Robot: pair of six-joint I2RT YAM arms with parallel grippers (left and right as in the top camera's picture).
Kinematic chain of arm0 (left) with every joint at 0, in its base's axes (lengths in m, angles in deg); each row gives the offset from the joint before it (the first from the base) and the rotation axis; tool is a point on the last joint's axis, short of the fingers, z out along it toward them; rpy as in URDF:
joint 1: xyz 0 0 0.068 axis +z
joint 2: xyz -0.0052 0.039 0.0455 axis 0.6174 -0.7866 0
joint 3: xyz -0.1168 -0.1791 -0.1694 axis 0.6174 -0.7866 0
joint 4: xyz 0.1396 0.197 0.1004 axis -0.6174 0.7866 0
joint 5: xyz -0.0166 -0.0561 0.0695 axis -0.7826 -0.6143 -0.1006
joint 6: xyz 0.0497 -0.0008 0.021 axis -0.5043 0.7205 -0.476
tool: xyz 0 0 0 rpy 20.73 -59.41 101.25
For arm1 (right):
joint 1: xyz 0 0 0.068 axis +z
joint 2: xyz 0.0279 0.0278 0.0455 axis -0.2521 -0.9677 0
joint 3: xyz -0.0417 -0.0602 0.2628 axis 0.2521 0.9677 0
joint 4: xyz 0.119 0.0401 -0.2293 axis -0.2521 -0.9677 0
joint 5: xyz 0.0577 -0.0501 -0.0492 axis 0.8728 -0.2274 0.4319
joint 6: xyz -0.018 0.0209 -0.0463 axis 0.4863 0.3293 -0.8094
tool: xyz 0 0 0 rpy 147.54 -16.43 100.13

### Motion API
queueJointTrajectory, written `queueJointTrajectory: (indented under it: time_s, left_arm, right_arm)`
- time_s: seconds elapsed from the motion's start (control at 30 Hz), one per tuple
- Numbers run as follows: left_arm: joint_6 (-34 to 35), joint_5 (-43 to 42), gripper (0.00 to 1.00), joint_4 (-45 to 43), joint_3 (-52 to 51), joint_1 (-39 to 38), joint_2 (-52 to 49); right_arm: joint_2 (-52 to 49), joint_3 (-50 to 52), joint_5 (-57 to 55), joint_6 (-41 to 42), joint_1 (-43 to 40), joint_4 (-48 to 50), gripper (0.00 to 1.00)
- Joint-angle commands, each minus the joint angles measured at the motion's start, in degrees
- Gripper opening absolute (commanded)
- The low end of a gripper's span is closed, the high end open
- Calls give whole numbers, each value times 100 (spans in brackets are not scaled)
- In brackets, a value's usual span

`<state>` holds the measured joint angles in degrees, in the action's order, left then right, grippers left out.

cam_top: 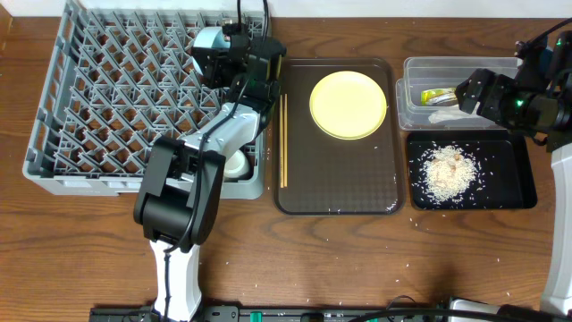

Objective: Sort waste into correct bins and load items into the dishwasher
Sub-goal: 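Place the light-blue bowl into the dish rack with the left gripper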

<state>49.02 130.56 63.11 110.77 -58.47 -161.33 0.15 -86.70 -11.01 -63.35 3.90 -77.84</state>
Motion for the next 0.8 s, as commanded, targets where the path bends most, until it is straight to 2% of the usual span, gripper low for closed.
queueJointTrajectory:
  time_s: [0.0,0.43,0.53,0.7,0.77]
  left_arm:
    - [-26,-31,8,-33,37,28,-186]
    - [-28,0,8,17,37,-310,-264]
    - [-28,101,15,20,37,-527,-264]
    - [-26,105,39,507,37,-737,-264]
    - [-26,103,45,693,37,-767,-264]
  right_arm:
    - [-96,-79,7,-15,-4,2,91]
    - [-328,-79,7,-15,28,-13,90]
    - [-328,-79,7,-15,26,-9,90]
    - [-328,-79,7,-17,26,-13,90]
    - [-328,-79,7,-17,26,-11,90]
